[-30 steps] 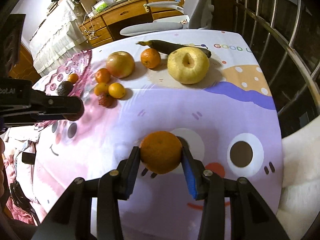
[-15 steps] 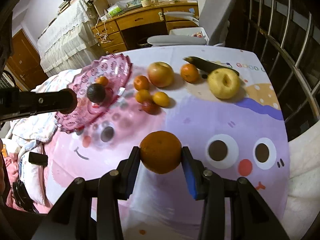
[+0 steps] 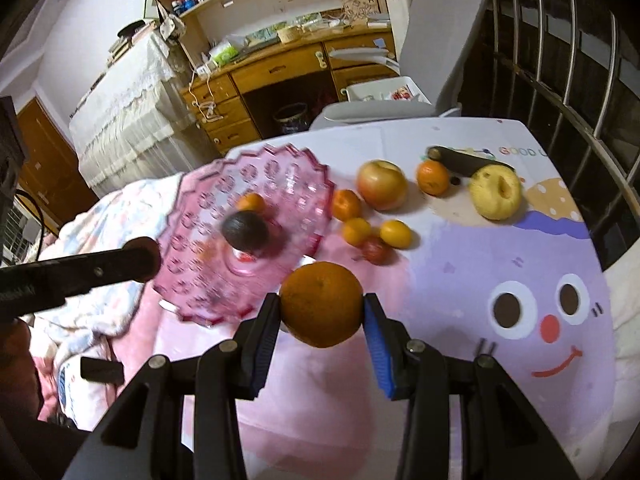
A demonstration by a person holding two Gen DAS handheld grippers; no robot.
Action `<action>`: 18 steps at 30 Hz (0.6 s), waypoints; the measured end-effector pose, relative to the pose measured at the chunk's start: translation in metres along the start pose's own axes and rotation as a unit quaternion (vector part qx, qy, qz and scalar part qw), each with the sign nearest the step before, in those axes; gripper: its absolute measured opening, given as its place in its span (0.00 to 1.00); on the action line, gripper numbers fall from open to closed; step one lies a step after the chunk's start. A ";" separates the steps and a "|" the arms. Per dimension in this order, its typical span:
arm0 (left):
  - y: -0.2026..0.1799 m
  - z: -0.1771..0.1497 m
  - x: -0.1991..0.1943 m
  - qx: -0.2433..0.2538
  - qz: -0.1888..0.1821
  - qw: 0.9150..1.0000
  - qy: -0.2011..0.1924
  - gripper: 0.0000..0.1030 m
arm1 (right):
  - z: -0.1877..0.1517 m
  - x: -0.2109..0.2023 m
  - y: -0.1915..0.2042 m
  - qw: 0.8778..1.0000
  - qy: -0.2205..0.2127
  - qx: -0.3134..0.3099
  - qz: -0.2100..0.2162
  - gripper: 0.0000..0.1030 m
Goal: Organize fruits
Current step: 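Carry lychee and orange into the pink glass bowl and open both tools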
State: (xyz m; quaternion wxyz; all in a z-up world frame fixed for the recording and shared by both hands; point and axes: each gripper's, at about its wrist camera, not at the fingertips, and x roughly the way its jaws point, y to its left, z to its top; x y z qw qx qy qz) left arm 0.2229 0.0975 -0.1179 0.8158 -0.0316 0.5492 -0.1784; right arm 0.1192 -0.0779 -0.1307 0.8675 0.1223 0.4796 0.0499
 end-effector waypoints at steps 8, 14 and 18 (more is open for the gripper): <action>0.038 0.011 0.009 0.047 0.004 0.999 0.010 0.28 | 0.006 0.016 0.046 1.000 -0.027 0.010 0.007 0.41; 0.063 0.015 0.029 0.064 0.019 0.997 0.031 0.28 | 0.006 0.034 0.068 1.000 -0.022 0.012 0.009 0.41; 0.074 0.019 0.042 0.063 0.026 0.997 0.042 0.28 | 0.003 0.050 0.078 1.000 -0.010 0.008 0.009 0.41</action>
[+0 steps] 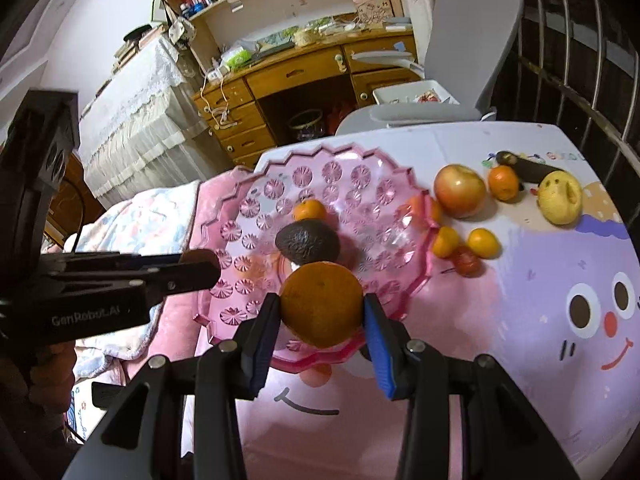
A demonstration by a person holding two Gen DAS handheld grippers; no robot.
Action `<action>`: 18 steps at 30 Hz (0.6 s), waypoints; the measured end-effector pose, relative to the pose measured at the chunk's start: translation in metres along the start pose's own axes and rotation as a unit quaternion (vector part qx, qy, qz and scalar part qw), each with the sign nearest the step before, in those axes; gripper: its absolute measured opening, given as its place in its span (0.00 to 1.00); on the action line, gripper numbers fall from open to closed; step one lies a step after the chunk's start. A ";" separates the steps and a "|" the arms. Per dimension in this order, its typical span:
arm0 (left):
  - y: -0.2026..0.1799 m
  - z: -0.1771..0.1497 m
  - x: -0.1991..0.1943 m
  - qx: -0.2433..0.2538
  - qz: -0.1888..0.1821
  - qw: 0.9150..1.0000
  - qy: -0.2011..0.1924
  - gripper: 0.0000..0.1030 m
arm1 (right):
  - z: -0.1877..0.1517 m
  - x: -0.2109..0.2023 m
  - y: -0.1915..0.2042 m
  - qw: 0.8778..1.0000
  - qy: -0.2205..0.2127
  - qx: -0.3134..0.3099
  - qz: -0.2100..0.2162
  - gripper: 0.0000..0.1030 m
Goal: Organize fruits
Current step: 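Carry lychee and orange into the pink glass bowl and open both tools, then withdraw both open tools from the bowl toward the remaining fruit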
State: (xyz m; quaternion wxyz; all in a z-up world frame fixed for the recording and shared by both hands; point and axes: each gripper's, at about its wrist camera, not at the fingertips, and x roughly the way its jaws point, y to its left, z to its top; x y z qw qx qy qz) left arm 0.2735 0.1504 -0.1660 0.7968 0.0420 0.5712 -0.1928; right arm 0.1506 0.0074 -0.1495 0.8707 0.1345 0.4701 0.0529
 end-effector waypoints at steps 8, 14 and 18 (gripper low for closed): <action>0.010 -0.003 0.005 -0.016 0.005 1.000 0.006 0.29 | -0.004 0.024 0.010 1.000 0.026 0.003 0.005 0.43; 0.013 -0.005 -0.002 -0.027 0.004 1.000 -0.006 0.46 | -0.002 0.026 0.014 0.999 0.031 0.004 0.006 0.43; 0.015 -0.006 -0.007 -0.037 0.006 0.999 -0.009 0.46 | 0.000 0.013 0.013 1.000 0.017 0.005 -0.005 0.49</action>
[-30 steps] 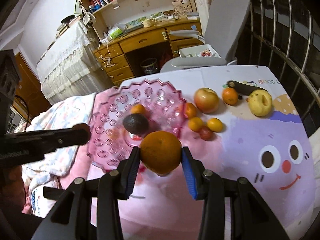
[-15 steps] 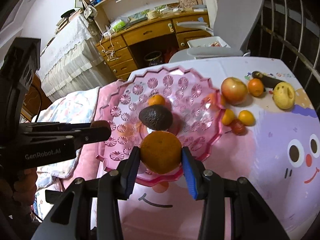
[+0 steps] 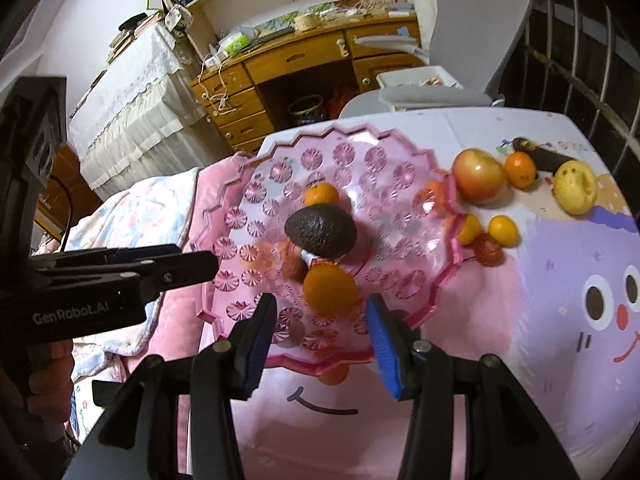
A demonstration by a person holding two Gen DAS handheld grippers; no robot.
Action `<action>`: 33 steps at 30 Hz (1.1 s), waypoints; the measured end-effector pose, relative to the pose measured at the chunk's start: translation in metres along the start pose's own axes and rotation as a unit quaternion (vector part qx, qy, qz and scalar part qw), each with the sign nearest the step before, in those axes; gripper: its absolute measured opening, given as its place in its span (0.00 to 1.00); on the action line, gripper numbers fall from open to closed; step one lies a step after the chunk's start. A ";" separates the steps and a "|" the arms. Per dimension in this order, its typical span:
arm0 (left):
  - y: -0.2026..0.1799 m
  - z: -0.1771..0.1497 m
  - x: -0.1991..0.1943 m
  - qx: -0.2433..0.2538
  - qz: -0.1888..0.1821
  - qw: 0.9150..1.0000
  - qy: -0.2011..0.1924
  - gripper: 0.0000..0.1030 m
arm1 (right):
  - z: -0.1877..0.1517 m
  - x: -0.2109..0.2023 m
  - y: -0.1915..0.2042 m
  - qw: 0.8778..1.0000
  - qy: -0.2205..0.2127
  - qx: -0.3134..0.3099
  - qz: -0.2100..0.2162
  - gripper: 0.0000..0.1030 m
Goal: Organize fruits
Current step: 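Withdraw both open tools from the bowl toward the remaining fruit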
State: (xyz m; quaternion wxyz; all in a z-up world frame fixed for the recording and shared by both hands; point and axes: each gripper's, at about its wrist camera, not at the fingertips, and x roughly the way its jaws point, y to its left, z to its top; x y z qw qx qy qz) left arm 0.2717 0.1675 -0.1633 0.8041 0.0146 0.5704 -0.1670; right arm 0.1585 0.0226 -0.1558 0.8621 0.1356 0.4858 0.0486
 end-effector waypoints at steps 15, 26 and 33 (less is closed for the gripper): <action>-0.049 -0.022 -0.030 -0.032 0.016 0.999 -0.025 0.53 | -0.001 -0.040 -0.061 0.999 0.031 0.042 0.003 0.57; -0.136 -0.021 -0.028 -0.062 0.027 0.997 -0.038 0.61 | 0.020 -0.066 -0.141 0.998 0.062 0.030 0.008 0.59; -0.183 -0.017 -0.011 -0.093 0.036 0.994 -0.037 0.70 | 0.037 -0.072 -0.194 0.997 0.076 0.011 0.013 0.67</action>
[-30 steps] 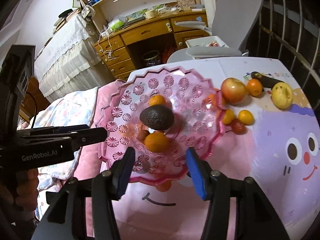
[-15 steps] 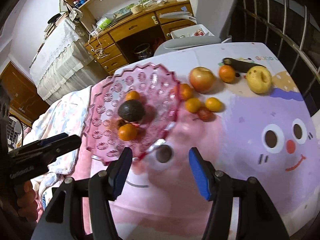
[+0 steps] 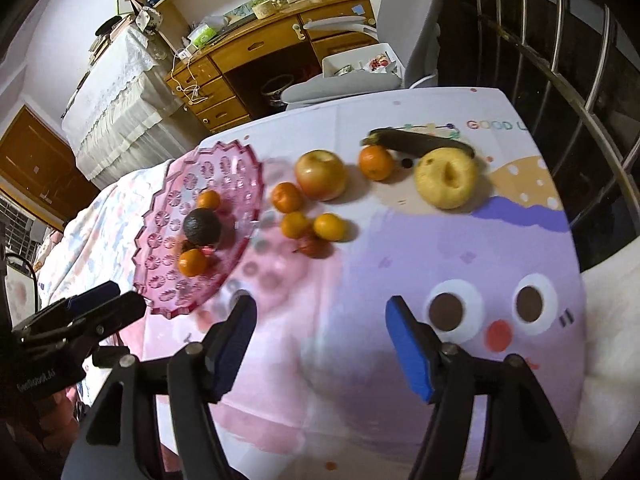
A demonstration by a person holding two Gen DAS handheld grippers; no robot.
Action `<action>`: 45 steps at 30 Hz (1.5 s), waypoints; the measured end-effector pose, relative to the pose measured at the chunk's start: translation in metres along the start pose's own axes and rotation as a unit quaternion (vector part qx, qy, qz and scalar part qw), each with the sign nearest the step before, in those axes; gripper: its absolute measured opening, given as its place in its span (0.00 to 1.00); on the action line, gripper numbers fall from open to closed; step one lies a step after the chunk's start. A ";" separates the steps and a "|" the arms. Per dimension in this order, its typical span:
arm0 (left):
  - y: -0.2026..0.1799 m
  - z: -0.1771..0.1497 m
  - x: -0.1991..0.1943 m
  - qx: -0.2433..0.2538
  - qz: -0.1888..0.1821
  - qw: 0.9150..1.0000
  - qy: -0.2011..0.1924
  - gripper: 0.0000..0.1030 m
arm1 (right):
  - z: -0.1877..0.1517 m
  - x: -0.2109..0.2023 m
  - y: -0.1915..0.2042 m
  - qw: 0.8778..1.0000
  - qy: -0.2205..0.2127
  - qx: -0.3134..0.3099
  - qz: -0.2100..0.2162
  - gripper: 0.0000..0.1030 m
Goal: Organize fruits
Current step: 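Withdraw both open tools from the bowl toward the remaining fruit, then grasp a red lychee with the left tool while the right tool grasps the yellow pear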
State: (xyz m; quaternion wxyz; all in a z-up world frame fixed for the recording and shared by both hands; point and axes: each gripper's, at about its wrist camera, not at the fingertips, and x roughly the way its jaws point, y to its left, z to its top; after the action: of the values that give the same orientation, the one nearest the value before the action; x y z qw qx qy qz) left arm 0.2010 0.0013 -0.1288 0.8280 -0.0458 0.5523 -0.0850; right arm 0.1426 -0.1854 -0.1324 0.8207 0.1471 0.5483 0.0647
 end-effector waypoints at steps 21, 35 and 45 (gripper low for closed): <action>-0.065 -0.003 0.106 -0.140 0.046 0.989 -0.013 0.80 | 0.043 0.043 -0.114 1.000 0.005 -0.001 -0.008 0.74; -0.075 0.004 0.159 -0.147 0.117 0.978 -0.095 0.60 | 0.062 0.085 -0.120 0.997 -0.063 -0.049 0.010 0.74; -0.072 0.010 0.181 -0.128 0.132 0.978 -0.100 0.39 | 0.064 0.102 -0.119 0.995 -0.076 -0.071 0.002 0.74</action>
State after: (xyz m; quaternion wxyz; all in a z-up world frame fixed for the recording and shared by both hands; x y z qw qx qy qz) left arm 0.2719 -0.1038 -0.2764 0.8703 -0.0865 0.4743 0.1010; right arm 0.2343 -0.2822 -0.2371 0.8680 0.0944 0.4784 0.0941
